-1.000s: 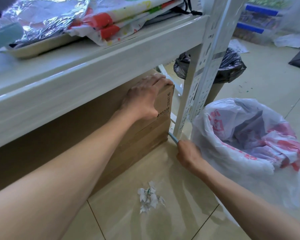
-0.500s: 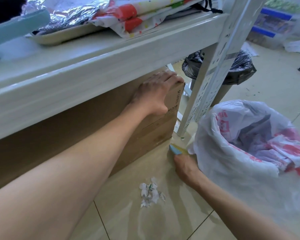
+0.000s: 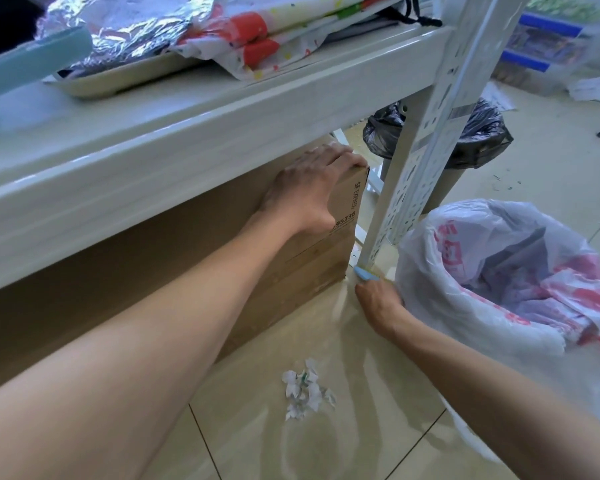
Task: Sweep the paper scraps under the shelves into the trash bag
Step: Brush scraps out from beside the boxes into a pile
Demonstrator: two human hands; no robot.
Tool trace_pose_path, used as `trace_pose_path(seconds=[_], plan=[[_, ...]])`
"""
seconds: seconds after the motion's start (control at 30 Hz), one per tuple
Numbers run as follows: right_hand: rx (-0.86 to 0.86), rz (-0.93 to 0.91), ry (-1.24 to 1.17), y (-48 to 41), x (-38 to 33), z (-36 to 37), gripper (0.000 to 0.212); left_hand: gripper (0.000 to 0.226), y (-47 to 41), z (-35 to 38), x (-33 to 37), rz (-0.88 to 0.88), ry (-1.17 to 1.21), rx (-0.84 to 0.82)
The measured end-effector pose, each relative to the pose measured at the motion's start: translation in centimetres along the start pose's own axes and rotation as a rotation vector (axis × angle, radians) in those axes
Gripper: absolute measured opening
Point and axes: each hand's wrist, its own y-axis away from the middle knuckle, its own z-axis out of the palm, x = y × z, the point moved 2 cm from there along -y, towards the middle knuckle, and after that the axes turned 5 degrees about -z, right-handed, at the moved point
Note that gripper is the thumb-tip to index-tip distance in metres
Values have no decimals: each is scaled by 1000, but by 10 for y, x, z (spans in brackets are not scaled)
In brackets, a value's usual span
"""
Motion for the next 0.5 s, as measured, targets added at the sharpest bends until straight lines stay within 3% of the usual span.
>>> trace_pose_path(seconds=[0.2,0.5], plan=[[-73,-156,118,19,-31,31,34,87,0,0,2,-8,-3,-4],[-33,-220,-57,29,-23,-3,32,85,2,-1,1,-6,7,4]])
